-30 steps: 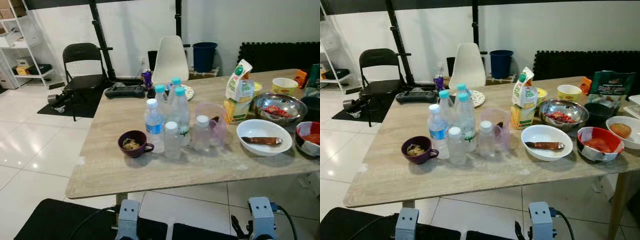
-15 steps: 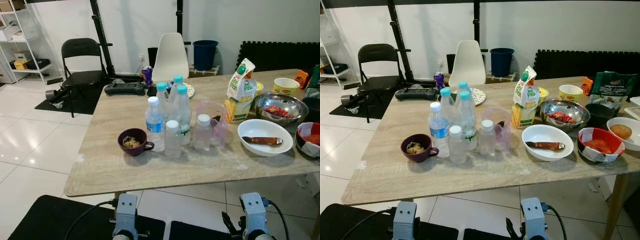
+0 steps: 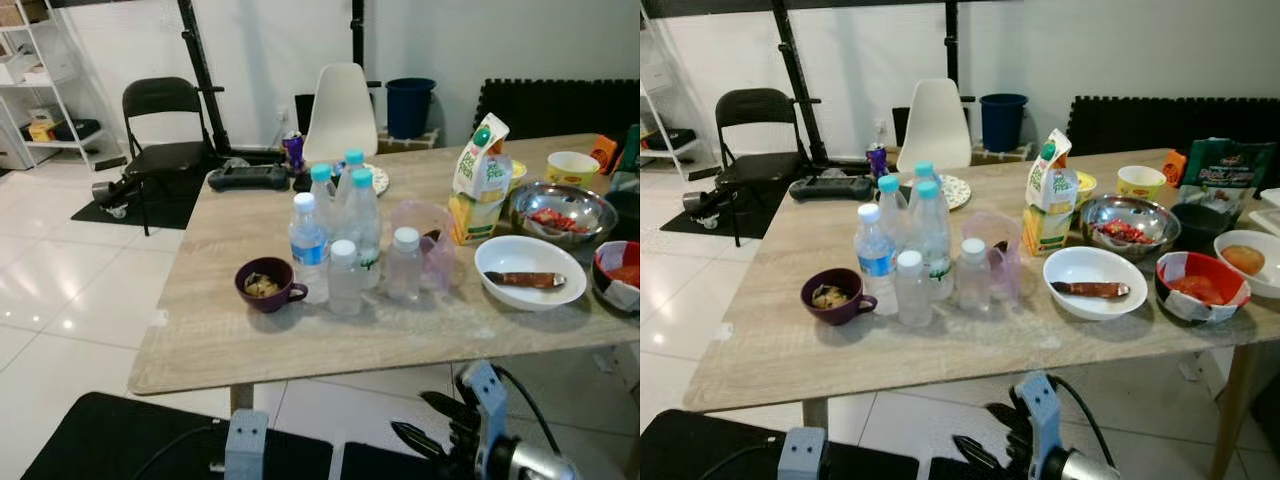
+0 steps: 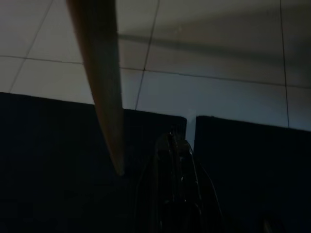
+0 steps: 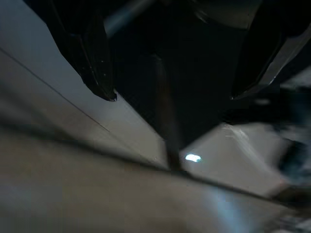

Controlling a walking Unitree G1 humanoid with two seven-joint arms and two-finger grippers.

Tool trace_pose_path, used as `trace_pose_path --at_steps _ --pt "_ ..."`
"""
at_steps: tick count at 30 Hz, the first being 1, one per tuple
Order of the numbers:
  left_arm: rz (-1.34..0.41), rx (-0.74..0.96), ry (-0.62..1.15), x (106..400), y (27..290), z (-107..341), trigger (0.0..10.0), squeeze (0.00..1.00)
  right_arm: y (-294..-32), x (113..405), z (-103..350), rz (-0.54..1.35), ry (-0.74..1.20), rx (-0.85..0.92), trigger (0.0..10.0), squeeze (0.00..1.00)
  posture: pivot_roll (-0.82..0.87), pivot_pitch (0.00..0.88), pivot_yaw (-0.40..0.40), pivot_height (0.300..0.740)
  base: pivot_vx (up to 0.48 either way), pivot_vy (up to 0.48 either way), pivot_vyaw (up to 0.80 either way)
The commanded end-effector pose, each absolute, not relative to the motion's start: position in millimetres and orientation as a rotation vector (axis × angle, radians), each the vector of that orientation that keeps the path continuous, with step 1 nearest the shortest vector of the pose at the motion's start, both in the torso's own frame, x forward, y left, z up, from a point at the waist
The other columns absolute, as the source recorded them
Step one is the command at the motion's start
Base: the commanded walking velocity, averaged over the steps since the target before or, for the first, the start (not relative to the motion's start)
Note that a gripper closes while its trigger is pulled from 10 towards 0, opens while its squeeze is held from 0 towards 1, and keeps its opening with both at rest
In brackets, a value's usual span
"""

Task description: Restocking fridge

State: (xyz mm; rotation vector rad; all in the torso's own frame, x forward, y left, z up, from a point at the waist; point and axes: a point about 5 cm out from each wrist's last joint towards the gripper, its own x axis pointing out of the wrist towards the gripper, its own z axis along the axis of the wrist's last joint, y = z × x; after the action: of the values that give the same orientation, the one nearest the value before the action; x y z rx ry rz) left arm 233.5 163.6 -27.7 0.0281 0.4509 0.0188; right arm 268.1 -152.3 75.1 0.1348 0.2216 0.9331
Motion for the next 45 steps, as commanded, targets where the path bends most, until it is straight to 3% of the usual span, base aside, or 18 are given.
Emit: trace_pose_path --at_steps 1,5,9,12,15,17,18,19,20,27,28,29,30,45 --pt "0.035 0.039 0.476 227 170 -32 10.0 0.00 -147 263 76 0.984 0.239 0.175 10.0 0.00 -0.02 0.104 0.035 0.740 0.000 0.000 0.00" --pt "0.079 0.043 0.451 223 179 -29 10.0 0.00 -124 267 136 1.162 0.070 0.316 10.0 0.00 -0.01 0.107 0.035 0.740 0.000 0.000 0.00" --pt "0.076 0.049 0.421 227 179 -22 10.0 0.00 -115 276 170 1.182 -0.039 0.368 10.0 0.00 0.00 0.108 0.038 0.740 0.000 0.000 0.00" --pt "0.064 0.053 0.391 231 177 -17 10.0 0.00 -112 287 185 1.112 -0.094 0.345 10.0 0.00 0.00 0.107 0.039 0.740 0.000 0.000 0.00" --pt "0.055 0.052 0.386 234 175 -15 10.0 0.00 -114 317 194 0.865 -0.147 0.211 10.0 0.00 0.00 0.106 0.042 0.740 0.000 0.000 0.00" --pt "0.054 0.052 0.387 234 175 -15 10.0 0.00 -115 322 196 0.809 -0.153 0.169 10.0 0.00 0.00 0.106 0.042 0.740 0.000 0.000 0.00" --pt "0.053 0.053 0.387 234 175 -15 10.0 0.00 -115 327 196 0.761 -0.158 0.111 10.0 0.33 0.00 0.106 0.042 0.740 0.000 0.000 0.00" --pt "0.053 0.054 0.388 234 175 -15 10.0 0.00 -116 331 196 0.717 -0.155 0.079 10.0 0.80 0.00 0.109 0.042 0.740 0.000 0.000 0.00" --pt "0.053 0.055 0.389 234 175 -15 10.0 0.00 -116 334 195 0.700 -0.142 0.086 10.0 1.00 0.00 0.109 0.042 0.740 0.000 0.000 0.00" --pt "0.051 0.057 0.391 232 175 -13 10.0 0.00 -104 352 195 0.565 -0.148 -0.006 10.0 1.00 0.02 0.121 0.037 0.740 0.000 0.000 0.00" --pt "0.049 0.060 0.391 232 175 -13 10.0 0.00 -104 356 197 0.532 -0.159 -0.012 10.0 0.76 0.02 0.124 0.037 0.740 0.000 0.000 0.00" --pt "0.049 0.060 0.391 232 175 -13 10.0 0.00 -104 356 197 0.532 -0.159 -0.012 10.0 0.76 0.02 0.124 0.037 0.740 0.000 0.000 0.00" --pt "0.047 0.063 0.391 231 175 -13 10.0 0.00 -104 365 201 0.466 -0.185 0.001 10.0 0.00 0.02 0.128 0.037 0.740 0.000 0.000 0.00" --pt "0.049 0.072 0.398 224 179 -10 10.0 0.00 -86 388 218 0.380 -0.244 -0.006 10.0 0.00 0.05 0.161 0.029 0.740 0.000 0.000 0.00"
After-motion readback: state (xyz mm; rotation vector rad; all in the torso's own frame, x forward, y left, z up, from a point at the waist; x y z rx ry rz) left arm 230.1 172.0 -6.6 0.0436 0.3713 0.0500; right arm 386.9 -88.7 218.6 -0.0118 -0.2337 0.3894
